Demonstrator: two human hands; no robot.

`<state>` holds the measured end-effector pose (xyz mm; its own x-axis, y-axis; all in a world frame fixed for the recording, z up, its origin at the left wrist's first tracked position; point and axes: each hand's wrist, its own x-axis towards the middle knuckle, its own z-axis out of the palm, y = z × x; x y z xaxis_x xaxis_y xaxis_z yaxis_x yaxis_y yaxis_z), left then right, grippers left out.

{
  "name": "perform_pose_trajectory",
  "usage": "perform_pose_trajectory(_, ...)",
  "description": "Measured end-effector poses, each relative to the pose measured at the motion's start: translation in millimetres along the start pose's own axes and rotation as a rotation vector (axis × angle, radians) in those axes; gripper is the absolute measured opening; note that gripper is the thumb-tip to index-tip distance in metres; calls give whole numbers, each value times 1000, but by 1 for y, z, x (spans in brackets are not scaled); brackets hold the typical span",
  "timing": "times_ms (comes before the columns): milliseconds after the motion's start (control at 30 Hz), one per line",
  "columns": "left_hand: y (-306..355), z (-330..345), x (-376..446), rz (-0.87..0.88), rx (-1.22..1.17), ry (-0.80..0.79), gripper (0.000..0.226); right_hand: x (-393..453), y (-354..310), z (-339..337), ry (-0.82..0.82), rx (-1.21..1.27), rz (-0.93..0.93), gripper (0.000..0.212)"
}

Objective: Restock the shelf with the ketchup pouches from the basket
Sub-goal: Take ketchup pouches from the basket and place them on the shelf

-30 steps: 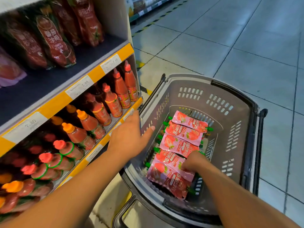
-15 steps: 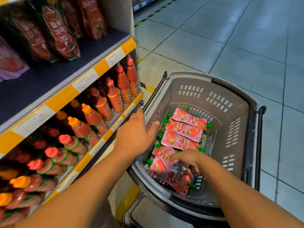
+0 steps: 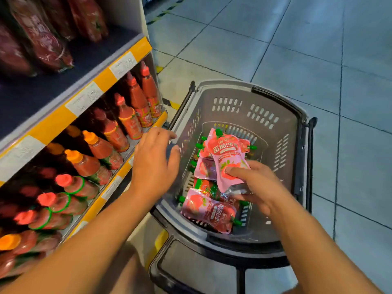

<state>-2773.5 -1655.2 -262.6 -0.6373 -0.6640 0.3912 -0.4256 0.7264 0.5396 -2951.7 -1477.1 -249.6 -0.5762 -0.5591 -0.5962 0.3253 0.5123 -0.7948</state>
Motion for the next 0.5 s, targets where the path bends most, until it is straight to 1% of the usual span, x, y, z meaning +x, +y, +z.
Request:
perform_pose_trajectory(33,5,0,0,84,-30,3,15,2,-2,-5,21,27,-34,20)
perform_pose_trajectory(67,12,2,3,141,-64,-53,12,4,-4,-9,38,42,-67,16)
perform_pose_trajectory(100,22,9,7,158,-90,-165,13,9,-6,-13,52,62,-100,13)
perform_pose_trajectory(133,33,20,13,144,-91,-318,15,12,-9,-15,66,86,-121,10)
perform_pose_trajectory(167,44,34,19,127,-50,-504,18,16,-12,-17,84,112,-135,10)
perform_pose_trajectory(200,52,56,22,131,31,-711,20,20,-13,-18,109,137,-139,13)
perform_pose_trajectory(267,63,102,19,190,224,-1112,16,27,-12,-18,151,174,-140,20)
perform_pose_trajectory(300,61,129,13,225,333,-1287,15,30,-12,-17,154,171,-134,20)
perform_pose_trajectory(333,55,154,6,259,441,-1425,17,31,-12,-15,150,172,-128,16)
perform_pose_trajectory(367,48,175,-2,270,526,-1518,22,32,-11,-12,137,182,-130,13)
perform_pose_trajectory(400,40,191,-8,243,572,-1566,34,31,-11,-10,114,190,-133,12)
perform_pose_trajectory(467,28,207,-16,187,605,-1591,56,31,-9,-7,65,202,-139,13)
perform_pose_trajectory(500,24,212,-18,180,614,-1593,59,30,-9,-7,41,206,-145,13)
